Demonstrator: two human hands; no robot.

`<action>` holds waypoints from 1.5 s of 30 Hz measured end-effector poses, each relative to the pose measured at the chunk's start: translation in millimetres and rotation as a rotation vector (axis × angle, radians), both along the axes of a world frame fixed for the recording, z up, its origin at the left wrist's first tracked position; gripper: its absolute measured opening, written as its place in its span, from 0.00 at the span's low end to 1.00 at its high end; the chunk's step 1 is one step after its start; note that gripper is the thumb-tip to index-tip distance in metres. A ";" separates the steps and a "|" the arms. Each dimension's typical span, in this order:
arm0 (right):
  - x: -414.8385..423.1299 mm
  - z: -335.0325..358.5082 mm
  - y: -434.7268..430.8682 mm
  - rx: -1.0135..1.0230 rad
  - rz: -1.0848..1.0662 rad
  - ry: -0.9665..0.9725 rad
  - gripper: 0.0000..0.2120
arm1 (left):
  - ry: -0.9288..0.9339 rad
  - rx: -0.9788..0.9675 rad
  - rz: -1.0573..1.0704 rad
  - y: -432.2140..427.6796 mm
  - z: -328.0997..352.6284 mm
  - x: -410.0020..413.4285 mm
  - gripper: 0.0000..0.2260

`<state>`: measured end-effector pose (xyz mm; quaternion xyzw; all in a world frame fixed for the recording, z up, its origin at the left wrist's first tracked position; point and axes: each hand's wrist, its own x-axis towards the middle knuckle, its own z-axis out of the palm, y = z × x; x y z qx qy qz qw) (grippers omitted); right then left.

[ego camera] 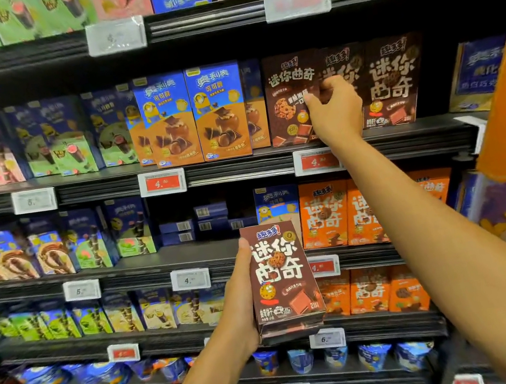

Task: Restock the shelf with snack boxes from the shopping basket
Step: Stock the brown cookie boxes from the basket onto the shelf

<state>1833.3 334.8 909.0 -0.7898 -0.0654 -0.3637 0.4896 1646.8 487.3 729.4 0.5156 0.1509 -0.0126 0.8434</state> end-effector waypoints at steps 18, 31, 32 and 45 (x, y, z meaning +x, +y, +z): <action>-125.3 -109.6 3.8 0.302 0.451 0.071 0.08 | -0.094 -0.045 0.046 12.1 -6.7 -0.3 0.27; -145.0 -165.2 3.1 0.122 0.690 0.680 0.24 | -0.161 -0.047 0.042 6.4 -7.7 -5.8 0.24; -144.1 -165.4 1.7 0.139 0.703 0.681 0.22 | -0.162 -0.051 0.040 6.3 -7.0 -5.4 0.26; -136.5 -133.8 -42.7 0.079 0.722 0.544 0.10 | -0.032 0.085 0.164 -4.3 -1.6 10.9 0.19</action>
